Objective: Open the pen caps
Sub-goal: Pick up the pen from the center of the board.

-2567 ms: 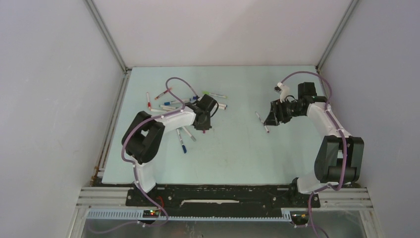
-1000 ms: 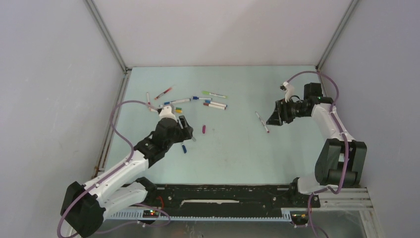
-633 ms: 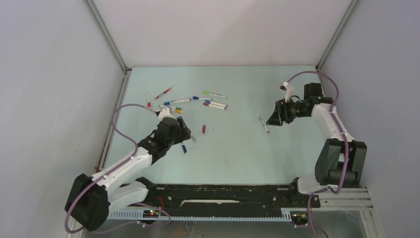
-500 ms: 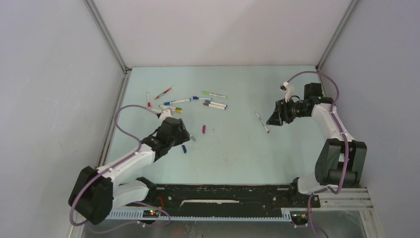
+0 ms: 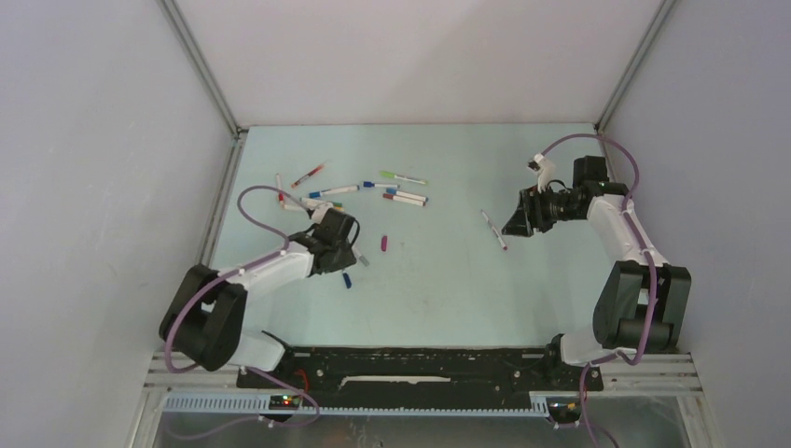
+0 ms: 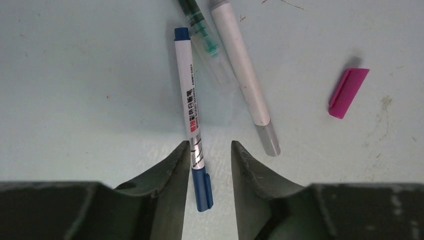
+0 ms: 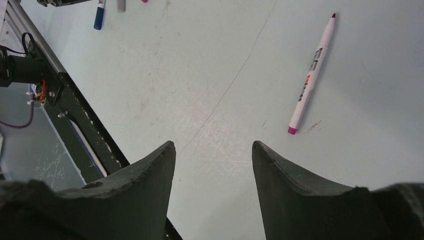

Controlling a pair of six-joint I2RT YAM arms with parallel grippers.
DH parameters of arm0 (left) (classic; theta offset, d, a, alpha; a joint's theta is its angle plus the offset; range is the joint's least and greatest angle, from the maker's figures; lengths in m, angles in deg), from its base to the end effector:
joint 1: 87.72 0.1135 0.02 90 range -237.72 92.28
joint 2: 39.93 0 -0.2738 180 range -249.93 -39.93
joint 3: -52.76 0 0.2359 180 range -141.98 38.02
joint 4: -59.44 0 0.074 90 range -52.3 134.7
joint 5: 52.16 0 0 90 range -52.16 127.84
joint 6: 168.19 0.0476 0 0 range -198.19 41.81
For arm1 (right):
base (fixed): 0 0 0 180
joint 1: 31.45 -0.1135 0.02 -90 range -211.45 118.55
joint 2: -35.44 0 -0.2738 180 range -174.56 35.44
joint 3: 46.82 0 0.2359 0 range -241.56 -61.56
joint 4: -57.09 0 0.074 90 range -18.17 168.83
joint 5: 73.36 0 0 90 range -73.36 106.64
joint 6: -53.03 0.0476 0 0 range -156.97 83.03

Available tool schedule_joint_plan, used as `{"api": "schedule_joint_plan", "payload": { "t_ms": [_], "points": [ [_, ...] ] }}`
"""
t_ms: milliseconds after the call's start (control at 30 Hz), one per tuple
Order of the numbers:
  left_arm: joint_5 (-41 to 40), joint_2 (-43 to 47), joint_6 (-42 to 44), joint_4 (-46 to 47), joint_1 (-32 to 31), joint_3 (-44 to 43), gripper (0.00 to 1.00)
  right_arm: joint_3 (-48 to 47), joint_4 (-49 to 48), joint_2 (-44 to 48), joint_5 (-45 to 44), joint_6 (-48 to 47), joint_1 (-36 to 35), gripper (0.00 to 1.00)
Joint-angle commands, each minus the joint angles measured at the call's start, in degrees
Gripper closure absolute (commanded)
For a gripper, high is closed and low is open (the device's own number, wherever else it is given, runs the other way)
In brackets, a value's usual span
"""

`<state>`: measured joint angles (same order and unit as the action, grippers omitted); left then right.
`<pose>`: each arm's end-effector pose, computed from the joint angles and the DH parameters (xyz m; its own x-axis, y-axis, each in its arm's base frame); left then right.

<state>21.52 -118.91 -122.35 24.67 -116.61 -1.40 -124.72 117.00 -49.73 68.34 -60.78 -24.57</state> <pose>0.2187 -0.1054 0.1800 -0.7780 -0.3343 -0.5320 -0.2828 0.9424 -0.1788 0.2736 0.0046 0.2611 -0.7452 -0.1621 -0.6468 -0.5780 0.6409 0.5052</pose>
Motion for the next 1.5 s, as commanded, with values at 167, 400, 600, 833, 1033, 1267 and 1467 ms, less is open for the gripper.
{"api": "schedule_joint_plan", "payload": {
  "t_ms": [167,400,600,833,1033,1267,1467],
  "points": [
    [-1.4,-5.2,-0.4,-5.9,0.7,-6.4,0.68,-1.6,0.2,1.0,1.2,-0.7,0.2,0.39],
    [-2.2,-7.2,-0.2,-8.4,0.6,-8.3,0.69,-1.6,0.2,1.0,1.3,-0.7,0.3,0.39],
    [-2.4,-9.1,0.1,-10.1,0.6,-10.0,0.71,-1.6,0.2,1.0,1.3,-0.7,0.3,0.39],
    [-2.5,-9.9,0.4,-10.9,0.6,-10.7,0.71,-1.6,0.3,1.1,1.5,-0.8,0.4,0.39],
    [-2.3,-11.2,1.0,-10.9,0.6,-11.2,0.72,-1.6,0.3,1.5,2.1,-0.7,0.8,0.39],
    [-2.6,-13.5,1.6,-10.1,0.7,-11.1,0.73,-1.6,0.4,1.8,2.5,-0.7,1.1,0.39],
    [-1.0,-14.8,2.0,-7.9,0.8,-10.3,0.78,-1.6,0.3,1.8,2.7,-0.7,1.6,0.39]
  ]
}}
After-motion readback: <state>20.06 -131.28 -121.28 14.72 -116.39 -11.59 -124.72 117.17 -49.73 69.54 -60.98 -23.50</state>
